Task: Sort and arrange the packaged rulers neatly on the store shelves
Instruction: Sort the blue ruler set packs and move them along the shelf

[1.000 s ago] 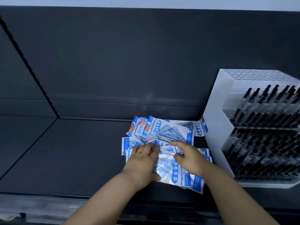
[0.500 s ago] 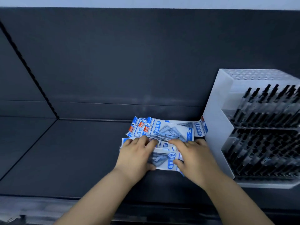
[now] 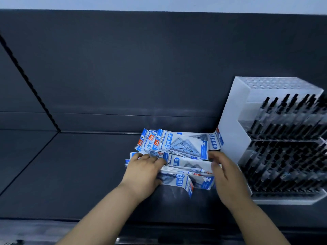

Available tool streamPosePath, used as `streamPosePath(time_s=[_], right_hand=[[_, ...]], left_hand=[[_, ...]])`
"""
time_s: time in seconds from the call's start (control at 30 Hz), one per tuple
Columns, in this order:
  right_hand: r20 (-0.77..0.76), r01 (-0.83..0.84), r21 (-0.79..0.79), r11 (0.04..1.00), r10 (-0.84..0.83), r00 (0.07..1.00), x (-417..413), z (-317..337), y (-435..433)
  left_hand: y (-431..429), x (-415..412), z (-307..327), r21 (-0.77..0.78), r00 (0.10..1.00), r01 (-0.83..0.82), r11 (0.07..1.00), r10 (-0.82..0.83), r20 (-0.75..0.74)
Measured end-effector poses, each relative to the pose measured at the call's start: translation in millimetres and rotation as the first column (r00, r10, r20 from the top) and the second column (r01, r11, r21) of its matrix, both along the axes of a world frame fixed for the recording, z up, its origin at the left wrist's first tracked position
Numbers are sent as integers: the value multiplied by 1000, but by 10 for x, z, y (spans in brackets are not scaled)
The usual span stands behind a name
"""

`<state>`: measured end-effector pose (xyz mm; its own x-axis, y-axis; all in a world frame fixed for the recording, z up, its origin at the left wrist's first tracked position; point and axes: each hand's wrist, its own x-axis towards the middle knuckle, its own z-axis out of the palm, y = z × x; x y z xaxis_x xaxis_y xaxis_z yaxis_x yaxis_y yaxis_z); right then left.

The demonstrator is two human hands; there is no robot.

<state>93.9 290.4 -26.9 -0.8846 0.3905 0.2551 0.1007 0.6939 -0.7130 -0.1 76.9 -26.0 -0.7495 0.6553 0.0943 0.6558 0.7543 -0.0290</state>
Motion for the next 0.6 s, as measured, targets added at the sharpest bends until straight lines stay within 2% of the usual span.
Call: streamPosePath(time_s=[0.03,0.07,0.1,0.17,0.23,0.3,0.37,0.47,0.53,0.6], right_hand=[[-41,47,-158,986,-54,998,-12,-56,-28],[-34,64,-353,933,-81,996,-45,-115,-97],[-11,41,-552,833,-56,998,-89,-163,-193],[16,-6,-750,662,27,1000,-162,-218,-336],[-19,-46,-742,669,47,999,-193,-180,-361],[-83,-56,-685,727,-1,997,-169,-135,-318],[-92,-91,-606,790,44,995,-149,-119,-291],[79,-207,-377,903,254,964,-166,-198,-410],[122,-208,-216,954,237,964,-206,-250,-453],[143,-182,-190,965,211,967,-198,-240,-405]], left_hand=[[29,11,31,-18,1000,-2,1000,2,16],[60,12,36,-23,1000,5,1000,-5,-4],[107,24,48,-26,1000,12,1000,-12,-10],[236,55,82,-54,998,54,997,-55,-17],[313,49,90,-63,996,86,994,-87,-12],[303,1,79,-63,998,68,996,-69,-7],[289,-37,66,-53,998,47,998,-49,-27],[339,-19,53,-40,997,72,997,-73,-19],[312,-33,64,-34,996,87,996,-88,-12],[153,-105,112,-34,999,46,998,-46,16]])
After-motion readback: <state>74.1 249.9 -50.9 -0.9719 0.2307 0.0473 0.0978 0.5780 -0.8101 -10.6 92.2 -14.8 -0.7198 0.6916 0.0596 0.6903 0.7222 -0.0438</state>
